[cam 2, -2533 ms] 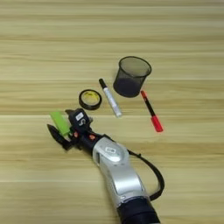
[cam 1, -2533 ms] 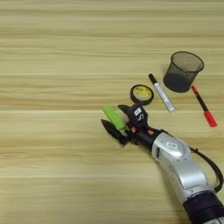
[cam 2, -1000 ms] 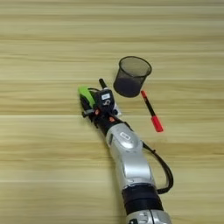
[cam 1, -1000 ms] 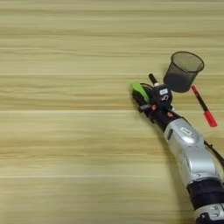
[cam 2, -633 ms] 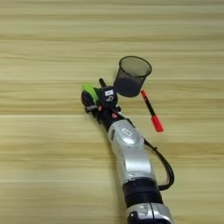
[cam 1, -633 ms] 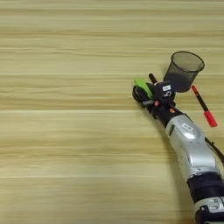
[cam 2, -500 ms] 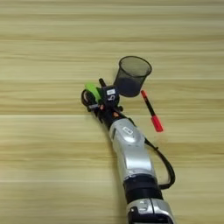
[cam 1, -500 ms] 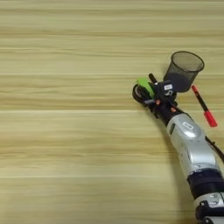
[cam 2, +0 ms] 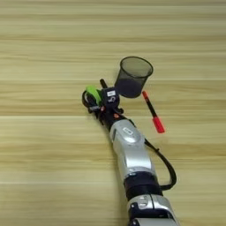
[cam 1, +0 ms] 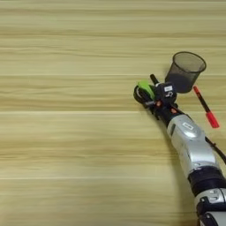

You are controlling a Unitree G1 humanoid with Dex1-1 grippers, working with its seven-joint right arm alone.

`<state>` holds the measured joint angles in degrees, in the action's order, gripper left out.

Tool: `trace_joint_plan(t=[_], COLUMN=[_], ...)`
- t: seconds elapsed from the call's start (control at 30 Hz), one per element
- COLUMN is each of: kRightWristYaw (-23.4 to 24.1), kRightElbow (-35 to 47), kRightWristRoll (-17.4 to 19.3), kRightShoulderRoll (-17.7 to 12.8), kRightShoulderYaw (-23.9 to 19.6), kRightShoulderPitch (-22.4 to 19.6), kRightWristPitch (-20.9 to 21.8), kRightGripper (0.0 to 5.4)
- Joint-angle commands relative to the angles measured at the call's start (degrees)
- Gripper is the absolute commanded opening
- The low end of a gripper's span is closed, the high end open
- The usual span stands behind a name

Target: Move the objects on the table

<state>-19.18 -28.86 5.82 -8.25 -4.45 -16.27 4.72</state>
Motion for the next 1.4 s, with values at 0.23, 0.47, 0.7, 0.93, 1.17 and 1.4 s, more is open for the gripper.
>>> trace_joint_plan(t=[0.23,0.47,0.7,0.93,1.17,1.4], kRightWristYaw=[0.4,0.1,-0.4,0.9,4.2,8.7], kRightElbow=[3.8,7.1,15.1,25.0,25.9,21.6], kRightWristRoll=[0.1,0.8,1.8,3.2,3.7,5.6], kRightShoulderRoll=[-0.9,-0.6,-0.2,-1.9,-4.6,-8.4], kRightShoulderYaw=[-0.2,-0.4,-0.1,-2.3,-7.3,-14.7], kRightShoulderPitch=[-3.4,-2.2,0.5,1.8,0.0,-3.7], kRightWristPitch=[3.2,4.6,4.3,2.5,0.6,0.1], kRightGripper=[2.88,3.51,4.24,5.06,5.36,5.36])
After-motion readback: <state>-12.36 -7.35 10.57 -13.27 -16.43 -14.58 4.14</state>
